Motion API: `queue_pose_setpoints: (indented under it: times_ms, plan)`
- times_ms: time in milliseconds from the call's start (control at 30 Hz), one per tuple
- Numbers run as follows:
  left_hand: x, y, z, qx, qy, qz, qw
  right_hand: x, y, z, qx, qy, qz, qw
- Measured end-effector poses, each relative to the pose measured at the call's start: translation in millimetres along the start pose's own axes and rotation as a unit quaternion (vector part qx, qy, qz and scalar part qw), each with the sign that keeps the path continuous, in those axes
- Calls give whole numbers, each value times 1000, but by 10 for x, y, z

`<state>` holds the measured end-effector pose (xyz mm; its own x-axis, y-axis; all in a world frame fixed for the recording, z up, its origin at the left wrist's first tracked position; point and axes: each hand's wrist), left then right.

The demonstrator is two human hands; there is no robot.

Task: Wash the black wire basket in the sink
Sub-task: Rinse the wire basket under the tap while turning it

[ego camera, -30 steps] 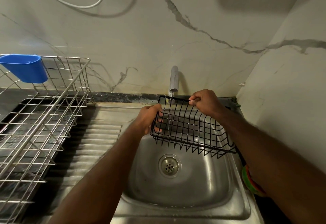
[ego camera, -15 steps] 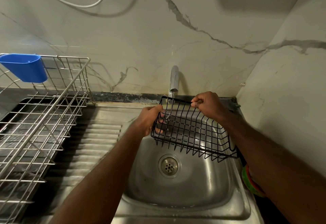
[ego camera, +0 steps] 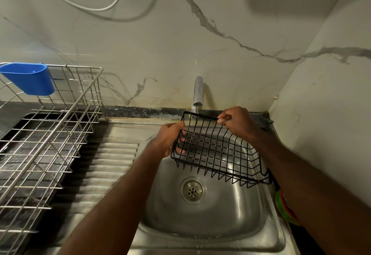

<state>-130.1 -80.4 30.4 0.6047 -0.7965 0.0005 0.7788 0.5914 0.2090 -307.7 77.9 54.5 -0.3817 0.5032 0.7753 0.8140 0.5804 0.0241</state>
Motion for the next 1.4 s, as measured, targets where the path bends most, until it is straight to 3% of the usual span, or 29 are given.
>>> queue_pose_setpoints:
  times_ms: [1400]
  plan:
    - [-72,-12,64,-10,9,-31,999,198,318,-29,5,20,26,999]
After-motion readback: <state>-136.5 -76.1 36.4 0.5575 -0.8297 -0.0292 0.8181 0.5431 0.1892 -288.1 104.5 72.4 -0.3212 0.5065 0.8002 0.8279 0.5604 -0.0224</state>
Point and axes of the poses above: each hand's wrist, its own y-axis away from the middle knuckle, its own x-axis out of the back of the hand, z = x × y, and after that the axes turned 12 degrees about -x, right-handed
